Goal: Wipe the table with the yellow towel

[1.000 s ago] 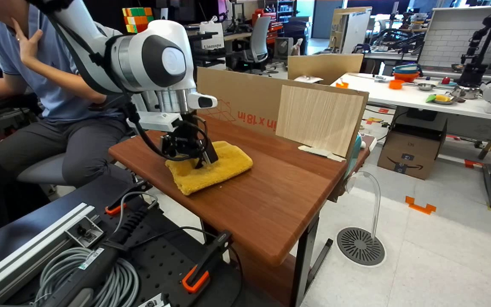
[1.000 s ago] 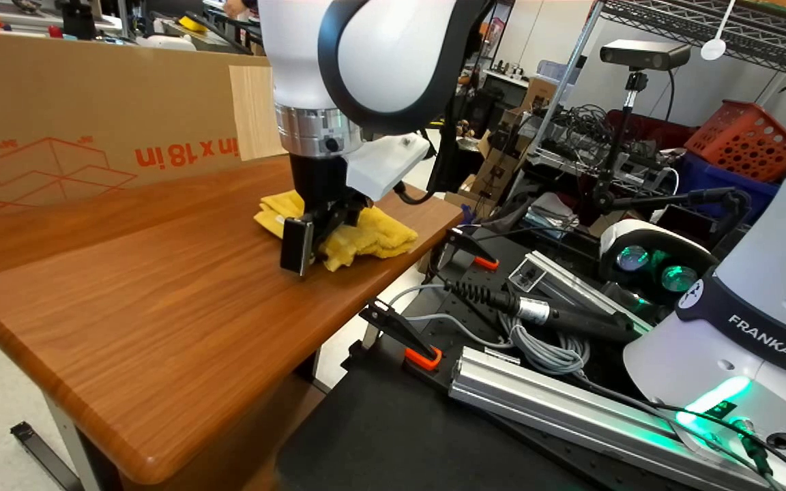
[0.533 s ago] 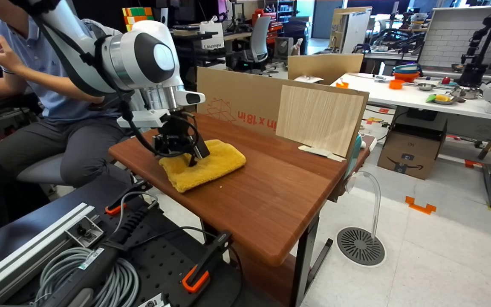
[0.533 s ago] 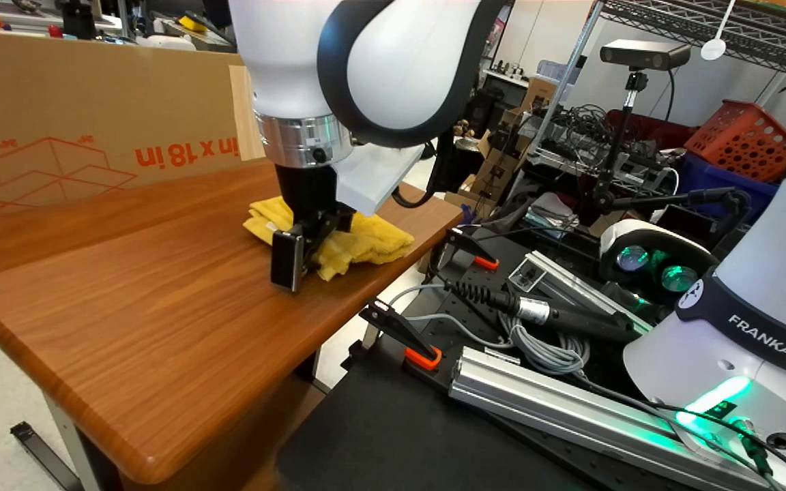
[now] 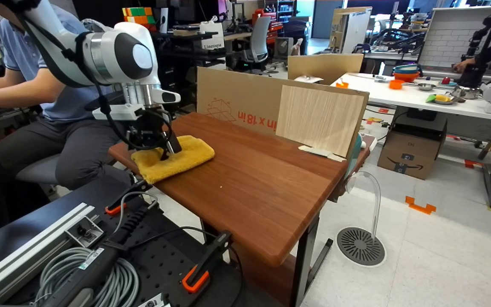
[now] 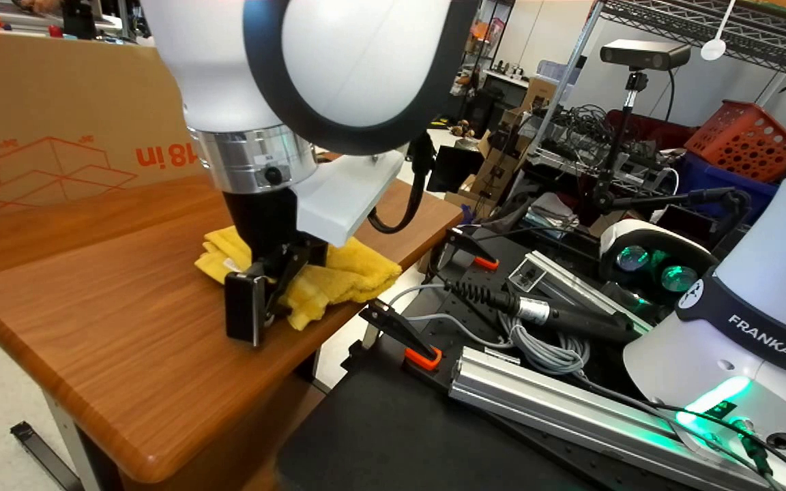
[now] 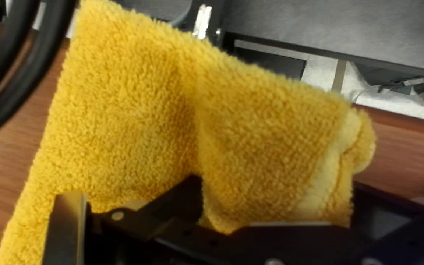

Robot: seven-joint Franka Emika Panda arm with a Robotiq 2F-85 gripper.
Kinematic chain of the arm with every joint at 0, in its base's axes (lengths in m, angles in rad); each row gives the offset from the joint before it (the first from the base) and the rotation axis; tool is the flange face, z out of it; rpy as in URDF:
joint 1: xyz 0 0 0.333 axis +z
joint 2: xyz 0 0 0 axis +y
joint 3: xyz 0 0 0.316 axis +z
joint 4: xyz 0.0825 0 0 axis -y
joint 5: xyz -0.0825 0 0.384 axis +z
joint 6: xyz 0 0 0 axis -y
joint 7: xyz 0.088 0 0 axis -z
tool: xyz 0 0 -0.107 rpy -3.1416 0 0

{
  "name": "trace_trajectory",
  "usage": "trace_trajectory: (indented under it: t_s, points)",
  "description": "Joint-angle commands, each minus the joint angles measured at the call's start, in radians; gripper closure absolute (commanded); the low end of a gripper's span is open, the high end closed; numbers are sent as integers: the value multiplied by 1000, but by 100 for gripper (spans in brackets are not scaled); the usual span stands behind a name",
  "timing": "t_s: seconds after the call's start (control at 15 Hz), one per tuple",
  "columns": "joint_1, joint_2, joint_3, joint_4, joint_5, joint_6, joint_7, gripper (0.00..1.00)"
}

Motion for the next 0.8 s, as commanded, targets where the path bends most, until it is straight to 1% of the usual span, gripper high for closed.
trace_trajectory:
  t_s: [0.0, 0.13, 0.27, 0.47, 0.73]
  points:
    - [1, 96, 52, 123, 95, -64, -17, 0]
    - [-5, 100, 68, 171, 138, -88, -31, 0]
    - [-12, 118, 70, 230, 168, -83, -36, 0]
    - [-27, 162, 60, 346, 214, -103, -32, 0]
    - [-62, 231, 42, 530, 282, -168, -14, 0]
